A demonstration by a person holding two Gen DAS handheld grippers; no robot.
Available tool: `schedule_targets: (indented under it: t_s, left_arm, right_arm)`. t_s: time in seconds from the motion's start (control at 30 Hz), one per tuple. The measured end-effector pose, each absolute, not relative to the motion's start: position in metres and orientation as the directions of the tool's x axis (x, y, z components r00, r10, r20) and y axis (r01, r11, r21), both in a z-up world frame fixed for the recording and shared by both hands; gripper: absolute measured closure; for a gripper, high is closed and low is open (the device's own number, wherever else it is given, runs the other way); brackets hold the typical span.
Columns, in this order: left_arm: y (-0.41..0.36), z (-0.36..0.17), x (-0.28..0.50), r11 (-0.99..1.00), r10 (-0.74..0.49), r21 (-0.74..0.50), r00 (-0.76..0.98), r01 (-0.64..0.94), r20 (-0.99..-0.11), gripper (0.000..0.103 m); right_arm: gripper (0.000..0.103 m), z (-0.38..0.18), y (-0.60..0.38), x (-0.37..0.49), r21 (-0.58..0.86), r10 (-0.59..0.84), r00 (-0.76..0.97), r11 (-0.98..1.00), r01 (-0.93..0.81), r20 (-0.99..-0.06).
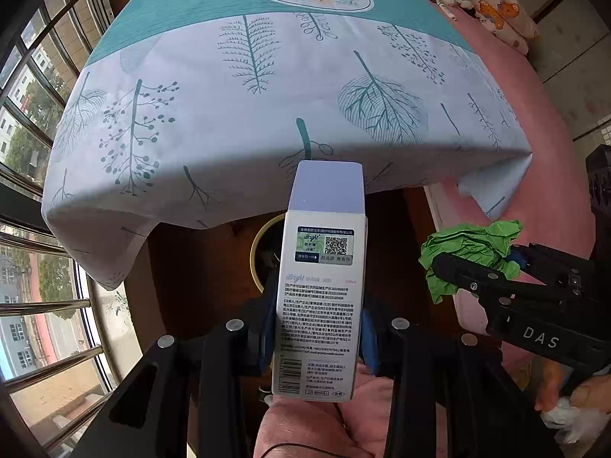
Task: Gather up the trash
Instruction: 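Carry the box and green paper down over the bin and open both tools, then raise both tools back up over the table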
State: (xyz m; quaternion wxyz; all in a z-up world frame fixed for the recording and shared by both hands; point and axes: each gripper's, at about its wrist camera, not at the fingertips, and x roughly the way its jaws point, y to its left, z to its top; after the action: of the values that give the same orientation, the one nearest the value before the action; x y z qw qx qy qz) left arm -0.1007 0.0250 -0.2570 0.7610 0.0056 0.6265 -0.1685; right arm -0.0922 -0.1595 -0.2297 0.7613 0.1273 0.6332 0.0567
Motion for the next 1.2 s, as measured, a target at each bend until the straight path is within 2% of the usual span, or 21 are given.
schedule_targets:
  t_s: [0.23, 0.47, 0.63, 0.67, 0.7, 0.73, 0.8, 0.87, 1.0, 1.2]
  left_arm:
    - [0.007, -0.368, -0.095, 0.964, -0.203, -0.175, 0.131, 0.2, -0.97, 0.067]
    - [0.002, -0.498, -0.078, 0.97, -0.204, -0.189, 0.088, 0.153, -0.975, 0.067]
    - [0.002, -0.56, -0.066, 0.971, -0.198, -0.182, 0.094, 0.155, -0.976, 0.067]
    - [0.004, -0.569, -0.063, 0.973, -0.194, -0.178, 0.098, 0.15, -0.976, 0.064]
    - [0.002, -0.579, -0.06, 0.973, -0.196, -0.181, 0.097, 0.145, -0.976, 0.058]
    - [0.004, -0.587, -0.057, 0.972, -0.202, -0.189, 0.093, 0.139, -0.975, 0.052]
    - [0.008, -0.601, -0.053, 0.968, -0.23, -0.219, 0.086, 0.124, -0.969, 0.026]
    - [0.015, -0.615, -0.049, 0.965, -0.246, -0.237, 0.08, 0.111, -0.966, 0.017]
    - [0.021, -0.621, -0.045, 0.973, -0.209, -0.198, 0.092, 0.122, -0.974, 0.016]
    - [0.037, -0.59, -0.057, 0.978, -0.187, -0.17, 0.144, 0.122, -0.972, 0.016]
  right_arm:
    - [0.054, -0.335, -0.173, -0.092, 0.264, 0.25, 0.146, 0.96, 0.089, -0.957]
    - [0.054, -0.472, -0.177, -0.079, 0.293, 0.281, 0.1, 0.947, 0.134, -0.954]
    - [0.052, -0.544, -0.184, -0.067, 0.321, 0.31, 0.092, 0.932, 0.165, -0.946]
    - [0.05, -0.553, -0.185, -0.066, 0.338, 0.326, 0.095, 0.926, 0.169, -0.941]
    - [0.047, -0.562, -0.181, -0.063, 0.35, 0.338, 0.093, 0.921, 0.173, -0.936]
    - [0.04, -0.573, -0.182, -0.06, 0.355, 0.345, 0.09, 0.918, 0.178, -0.934]
    - [0.031, -0.589, -0.182, -0.058, 0.355, 0.345, 0.087, 0.915, 0.191, -0.935]
    - [0.026, -0.599, -0.179, -0.059, 0.348, 0.337, 0.087, 0.916, 0.198, -0.938]
    - [0.024, -0.609, -0.175, -0.06, 0.31, 0.297, 0.091, 0.931, 0.193, -0.95]
    - [0.024, -0.596, -0.172, -0.068, 0.267, 0.251, 0.106, 0.946, 0.184, -0.962]
